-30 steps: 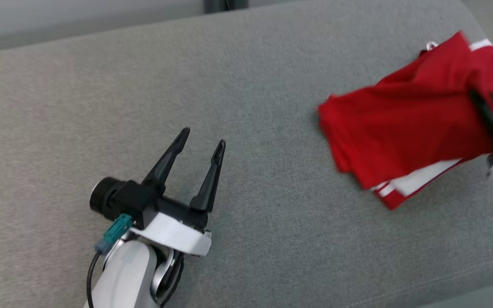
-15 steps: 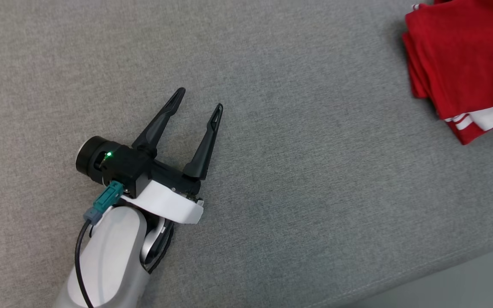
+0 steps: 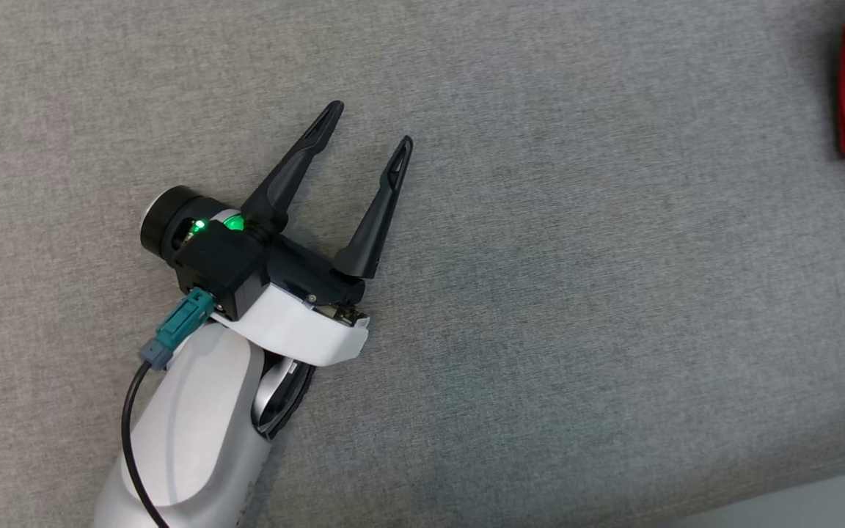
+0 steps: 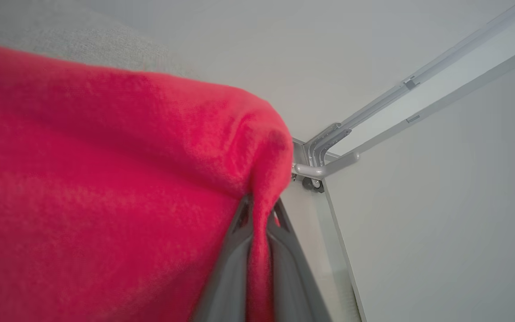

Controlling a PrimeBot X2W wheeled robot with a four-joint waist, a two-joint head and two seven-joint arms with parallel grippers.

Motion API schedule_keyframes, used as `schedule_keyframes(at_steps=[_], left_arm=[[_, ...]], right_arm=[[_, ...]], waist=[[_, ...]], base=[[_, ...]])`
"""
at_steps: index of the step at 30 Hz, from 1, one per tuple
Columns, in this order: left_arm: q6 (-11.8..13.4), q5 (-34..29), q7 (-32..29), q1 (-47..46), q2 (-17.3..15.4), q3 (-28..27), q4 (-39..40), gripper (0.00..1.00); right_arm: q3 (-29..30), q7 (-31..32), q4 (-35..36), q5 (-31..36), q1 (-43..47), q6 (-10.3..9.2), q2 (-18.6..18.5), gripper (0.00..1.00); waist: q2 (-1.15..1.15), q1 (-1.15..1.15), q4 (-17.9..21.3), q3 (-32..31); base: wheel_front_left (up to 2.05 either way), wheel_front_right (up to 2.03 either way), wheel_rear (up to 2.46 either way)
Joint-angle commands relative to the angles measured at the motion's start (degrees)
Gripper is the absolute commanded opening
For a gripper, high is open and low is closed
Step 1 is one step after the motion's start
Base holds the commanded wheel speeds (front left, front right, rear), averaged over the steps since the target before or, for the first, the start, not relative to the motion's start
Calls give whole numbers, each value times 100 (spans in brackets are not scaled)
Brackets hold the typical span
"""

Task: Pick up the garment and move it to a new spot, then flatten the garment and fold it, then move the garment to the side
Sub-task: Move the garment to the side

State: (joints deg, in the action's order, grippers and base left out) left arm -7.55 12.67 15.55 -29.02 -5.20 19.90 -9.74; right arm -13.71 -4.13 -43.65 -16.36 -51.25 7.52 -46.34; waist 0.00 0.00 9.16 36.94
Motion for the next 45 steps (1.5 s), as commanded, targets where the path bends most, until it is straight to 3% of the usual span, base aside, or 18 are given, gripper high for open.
schedule_keyframes(at_steps=[1, 2, 3, 4, 15, 25, 36, 45], left_arm=[[19, 30, -76, 144, -208, -81, -277, 100], [20, 33, -76, 152, -205, -82, -278, 100], [20, 39, -76, 158, -199, -83, -277, 100], [20, 46, -77, 160, -190, -80, -278, 100], [12, 98, -51, 239, 3, -121, -222, 100], [21, 309, -39, 711, 158, -568, -261, 100], [327, 262, -39, 1342, 213, -924, -361, 100], [608, 534, -39, 1918, 216, -1231, -192, 100]], right_arm=[[22, 37, -137, -83, -85, -7, 35, 0], [8, 72, -263, -122, -102, -7, 61, 0], [16, 102, -376, -160, -144, -7, 66, 39], [53, 102, -502, -200, -192, -7, 68, 100], [-174, -156, -932, -388, -470, -7, 331, 100], [-724, -580, -492, -850, -71, -6, 784, 100], [-768, -1071, 666, -1328, 1206, -6, 1502, 100], [104, -1105, 2257, -821, 2719, -6, 2470, 100]], waist=[[0, 0, -58, 41], [0, 0, -76, 44], [0, 0, -90, 44], [0, 0, -105, 43], [0, 0, -179, -420], [0, 0, -387, -1672], [0, 0, -838, -2759], [0, 0, -1104, -3447]], base=[[0, 0, 0], [0, 0, 0], [0, 0, 0], [0, 0, 0], [0, 0, 0], [0, 0, 0], [0, 0, 0], [0, 0, 0]])
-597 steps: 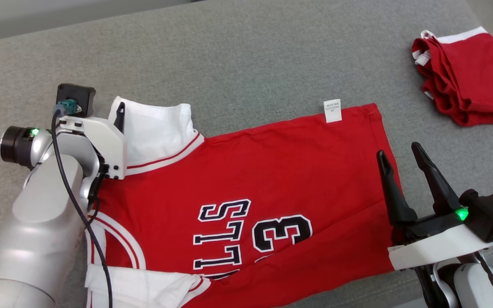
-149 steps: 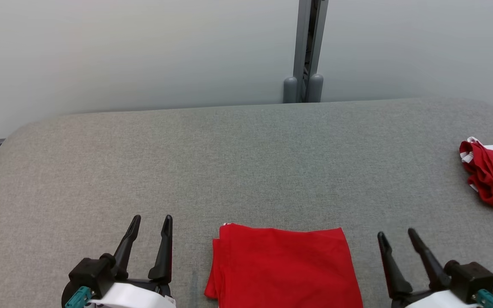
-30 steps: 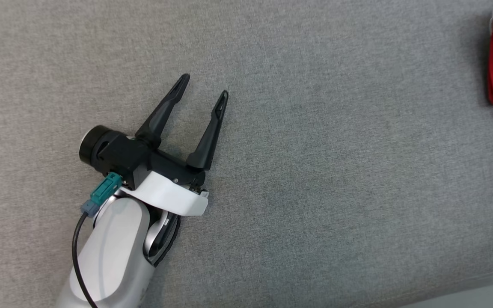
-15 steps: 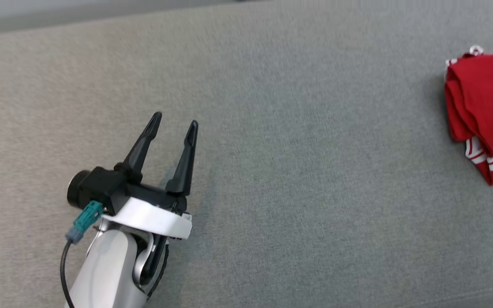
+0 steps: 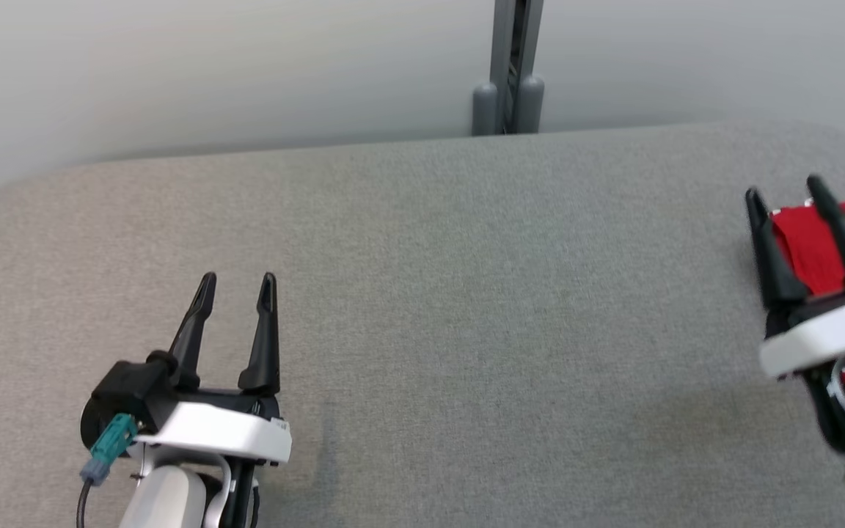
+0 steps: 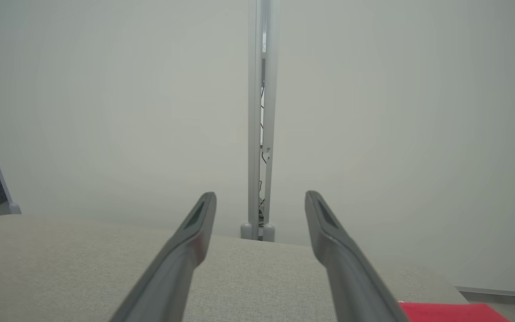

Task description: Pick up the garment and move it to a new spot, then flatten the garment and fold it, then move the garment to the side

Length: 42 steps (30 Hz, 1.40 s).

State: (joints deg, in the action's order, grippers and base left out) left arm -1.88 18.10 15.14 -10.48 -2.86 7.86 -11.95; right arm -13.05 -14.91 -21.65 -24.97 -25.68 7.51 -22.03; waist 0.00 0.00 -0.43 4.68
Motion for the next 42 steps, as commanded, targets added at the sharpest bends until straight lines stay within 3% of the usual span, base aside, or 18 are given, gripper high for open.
schedule_keyframes(at_steps=[1, 10, 17, 19, 29, 42], left_arm=[[59, 8, 2, 149, -17, -51, 46, 100], [237, 146, 2, 627, -23, 6, 134, 100], [176, -5, 2, 870, -15, 74, 217, 100], [30, -51, 2, 946, -17, 139, 258, 100], [356, -275, 2, 1108, -18, 40, 371, 100], [311, -40, 2, 1050, -18, -3, 247, 100]], right_arm=[[134, -27, 219, 151, 341, -5, 147, 100], [1034, -28, 1175, 1215, 1790, -5, 1256, 100], [1353, -29, 1618, 1757, 2377, -4, 1732, 100], [1360, -29, 1655, 1800, 2465, -5, 1787, 100], [1321, -29, 1708, 1859, 2592, -4, 1886, 100], [1184, -29, 1654, 1986, 2526, -5, 1898, 100]], waist=[[0, 0, -171, -282], [0, 0, -366, -601], [0, 0, -381, -683], [0, 0, -359, -700], [0, 0, -309, -738], [0, 0, -284, -721]], base=[[0, 0, 0], [0, 0, 0], [0, 0, 0], [0, 0, 0], [0, 0, 0], [0, 0, 0]])
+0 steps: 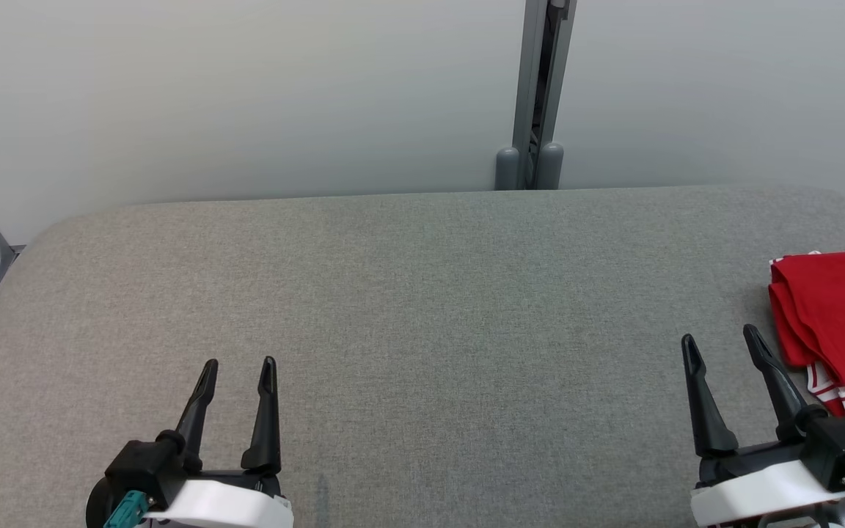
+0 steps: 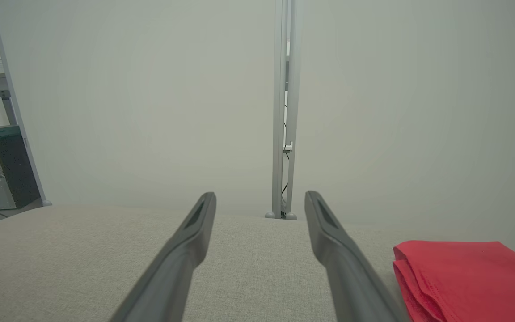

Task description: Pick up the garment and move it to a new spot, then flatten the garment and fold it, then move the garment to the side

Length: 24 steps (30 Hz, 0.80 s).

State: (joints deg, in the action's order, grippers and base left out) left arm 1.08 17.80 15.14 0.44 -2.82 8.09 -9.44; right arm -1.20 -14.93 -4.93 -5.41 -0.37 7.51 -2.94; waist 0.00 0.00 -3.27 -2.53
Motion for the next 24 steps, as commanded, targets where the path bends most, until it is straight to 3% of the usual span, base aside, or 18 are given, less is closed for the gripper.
schedule_keyframes(at_steps=[1, 17, 24], left_arm=[[28, -1, 2, -50, -23, -36, 1, 100], [-55, 193, 2, -20, -23, -113, -109, 100], [50, -309, 2, -6, -23, -79, -193, 100]], right_arm=[[-3, -28, -20, 47, -10, -5, -11, 100], [4, -28, -48, -61, -27, -5, -7, 100], [12, -28, -74, -112, 19, -5, -7, 100]], waist=[[0, 0, 3, 3], [0, 0, 46, 19], [0, 0, 73, -5]], base=[[0, 0, 0], [0, 0, 0], [0, 0, 0]])
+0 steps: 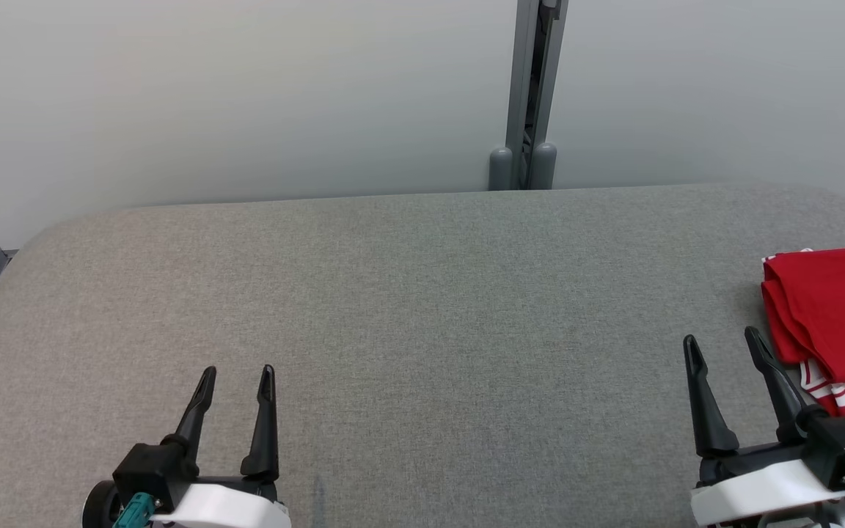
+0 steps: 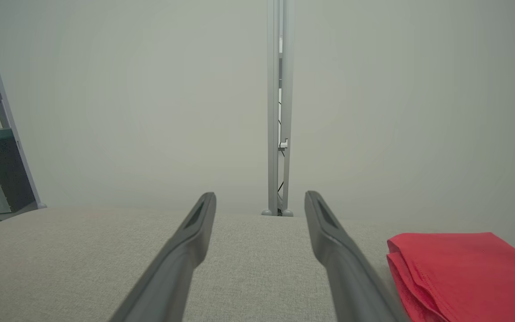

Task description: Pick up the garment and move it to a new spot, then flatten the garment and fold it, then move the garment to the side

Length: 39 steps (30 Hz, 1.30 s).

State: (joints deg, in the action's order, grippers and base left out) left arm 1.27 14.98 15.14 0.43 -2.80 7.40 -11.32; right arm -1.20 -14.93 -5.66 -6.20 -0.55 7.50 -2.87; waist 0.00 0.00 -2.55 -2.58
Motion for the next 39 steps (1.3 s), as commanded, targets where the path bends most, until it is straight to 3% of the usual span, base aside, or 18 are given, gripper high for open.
schedule_keyframes(at_steps=[1, 12, 16, 24, 25, 29, 39], left_arm=[[33, -56, 2, -1, -26, -13, -15, 100], [104, -85, 2, 19, -25, -47, -93, 100], [108, 304, 2, 48, -27, -89, -117, 100], [117, 389, 2, 30, -26, -46, -98, 100], [108, 368, 0, 24, -1, -43, -104, 0], [106, 381, -12, 158, 24, -40, -322, 0], [-30, 1367, -334, -74, 19, -243, -424, 0]], right_arm=[[10, -28, -3, -39, 40, -4, -13, 100], [19, -28, 8, -76, 43, -4, -14, 100], [15, -29, 12, -73, 62, -4, -14, 100], [-9, -29, 21, -46, 54, -3, -14, 100], [-11, 0, -1, -43, 20, 0, 1, 0], [-28, 27, -215, -52, 154, 1, 59, 0], [88, 293, -357, -1210, -17, 1, 49, 0]], waist=[[0, 0, 7, -1], [0, 0, 53, -27], [0, 0, 54, -42], [0, 0, 20, -43], [0, 0, 18, -43], [0, 0, 19, -41], [0, 0, 38, -14]], base=[[0, 0, 0], [0, 0, 0], [0, 0, 0], [0, 0, 0], [0, 0, 0], [0, 0, 0], [0, 0, 0]])
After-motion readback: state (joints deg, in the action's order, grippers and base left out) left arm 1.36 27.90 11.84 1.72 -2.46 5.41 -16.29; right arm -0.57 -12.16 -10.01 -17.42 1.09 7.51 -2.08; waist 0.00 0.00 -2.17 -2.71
